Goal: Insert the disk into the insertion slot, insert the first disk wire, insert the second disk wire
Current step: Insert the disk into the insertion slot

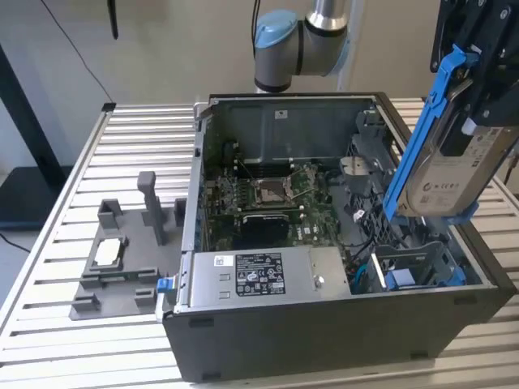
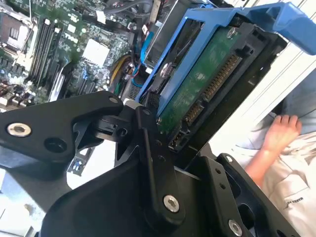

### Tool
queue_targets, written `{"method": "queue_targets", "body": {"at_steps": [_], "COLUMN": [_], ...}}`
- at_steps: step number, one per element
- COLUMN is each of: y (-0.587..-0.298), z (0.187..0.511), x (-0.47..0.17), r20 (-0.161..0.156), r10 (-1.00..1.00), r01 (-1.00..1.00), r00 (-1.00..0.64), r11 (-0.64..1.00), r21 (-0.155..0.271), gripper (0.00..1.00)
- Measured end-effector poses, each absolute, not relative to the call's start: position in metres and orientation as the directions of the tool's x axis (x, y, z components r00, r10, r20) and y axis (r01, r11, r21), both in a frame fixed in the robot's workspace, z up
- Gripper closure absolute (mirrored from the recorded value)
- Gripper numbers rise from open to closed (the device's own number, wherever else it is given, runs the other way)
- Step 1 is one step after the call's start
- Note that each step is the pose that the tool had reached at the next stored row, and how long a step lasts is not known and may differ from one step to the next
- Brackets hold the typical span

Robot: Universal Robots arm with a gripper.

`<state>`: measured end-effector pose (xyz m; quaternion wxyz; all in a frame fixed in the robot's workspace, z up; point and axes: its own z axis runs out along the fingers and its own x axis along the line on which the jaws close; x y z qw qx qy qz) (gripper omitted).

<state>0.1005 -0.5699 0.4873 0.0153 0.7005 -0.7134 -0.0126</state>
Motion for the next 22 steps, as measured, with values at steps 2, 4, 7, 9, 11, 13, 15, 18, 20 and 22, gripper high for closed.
{"method": "queue_targets", "body": {"at_steps": [2, 4, 7, 9, 11, 13, 15, 18, 20, 22], "y": [-0.57, -0.57, -0.57, -0.57, -0.57, -0.57, -0.57, -0.57, -0.57, -0.57], "z": [0.486, 0.484, 0.481, 0.479, 0.477, 0.475, 0.474, 0.472, 0.47, 0.468], "x": [0.101, 0.101, 0.102, 0.102, 0.102, 0.102, 0.103, 0.103, 0.103, 0.104], "r20": [0.005, 0.007, 0.011, 0.013, 0.015, 0.017, 0.018, 0.021, 0.023, 0.025], "r10": [-1.0, -1.0, -1.0, -1.0, -1.0, -1.0, -1.0, -1.0, -1.0, -1.0], "r01": [-0.999, -0.999, -0.999, -0.999, -0.999, -0.999, -0.999, -0.999, -0.999, -0.999], "r00": [-0.018, -0.018, -0.018, -0.018, -0.018, -0.018, -0.018, -0.018, -0.018, -0.018], "r11": [0.018, 0.018, 0.019, 0.019, 0.019, 0.019, 0.019, 0.019, 0.019, 0.019], "r21": [0.039, 0.039, 0.039, 0.039, 0.039, 0.039, 0.038, 0.038, 0.037, 0.037], "gripper": [0.67, 0.67, 0.67, 0.67, 0.67, 0.67, 0.67, 0.67, 0.67, 0.67]}}
